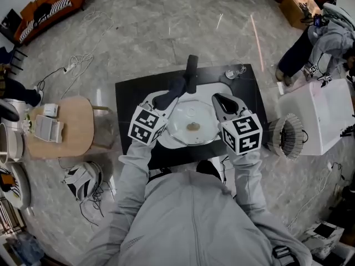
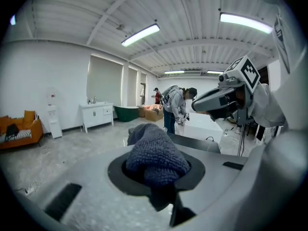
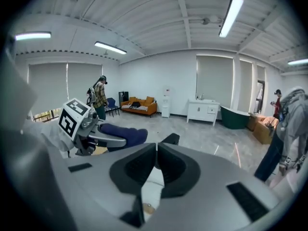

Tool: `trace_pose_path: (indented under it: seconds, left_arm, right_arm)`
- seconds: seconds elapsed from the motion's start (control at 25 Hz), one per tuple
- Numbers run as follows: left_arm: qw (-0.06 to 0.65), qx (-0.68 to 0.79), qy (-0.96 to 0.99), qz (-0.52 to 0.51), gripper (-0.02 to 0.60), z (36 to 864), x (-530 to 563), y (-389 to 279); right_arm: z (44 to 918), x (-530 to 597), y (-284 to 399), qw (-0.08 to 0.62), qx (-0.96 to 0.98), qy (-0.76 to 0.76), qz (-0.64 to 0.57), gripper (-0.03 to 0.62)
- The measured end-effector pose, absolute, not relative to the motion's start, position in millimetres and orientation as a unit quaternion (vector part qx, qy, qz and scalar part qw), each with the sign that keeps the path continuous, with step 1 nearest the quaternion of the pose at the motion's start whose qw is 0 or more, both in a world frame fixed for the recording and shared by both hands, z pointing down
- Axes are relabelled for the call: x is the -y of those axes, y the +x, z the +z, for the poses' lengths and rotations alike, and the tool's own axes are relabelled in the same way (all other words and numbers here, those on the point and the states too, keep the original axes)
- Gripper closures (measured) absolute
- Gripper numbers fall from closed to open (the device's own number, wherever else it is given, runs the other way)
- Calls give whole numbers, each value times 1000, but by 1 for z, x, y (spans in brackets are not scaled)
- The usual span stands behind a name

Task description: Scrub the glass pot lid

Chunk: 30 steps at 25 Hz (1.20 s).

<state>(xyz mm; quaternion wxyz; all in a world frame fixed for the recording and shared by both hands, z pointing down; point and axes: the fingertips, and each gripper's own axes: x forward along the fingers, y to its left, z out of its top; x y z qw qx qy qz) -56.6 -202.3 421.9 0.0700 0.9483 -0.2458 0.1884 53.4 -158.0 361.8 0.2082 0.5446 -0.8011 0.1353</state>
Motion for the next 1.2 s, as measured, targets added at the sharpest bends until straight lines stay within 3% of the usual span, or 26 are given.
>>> trace_pose_path:
  seconds: [0.56,1.2]
  left_arm:
    - [-93,260,954,117,499,294,190,-105]
    - [-147,320,934,62,499,211,186,-153]
  right_arm:
    - [267,147,4,160,798,581,27,562]
    - [206,135,-15,134,791,596,-35,563]
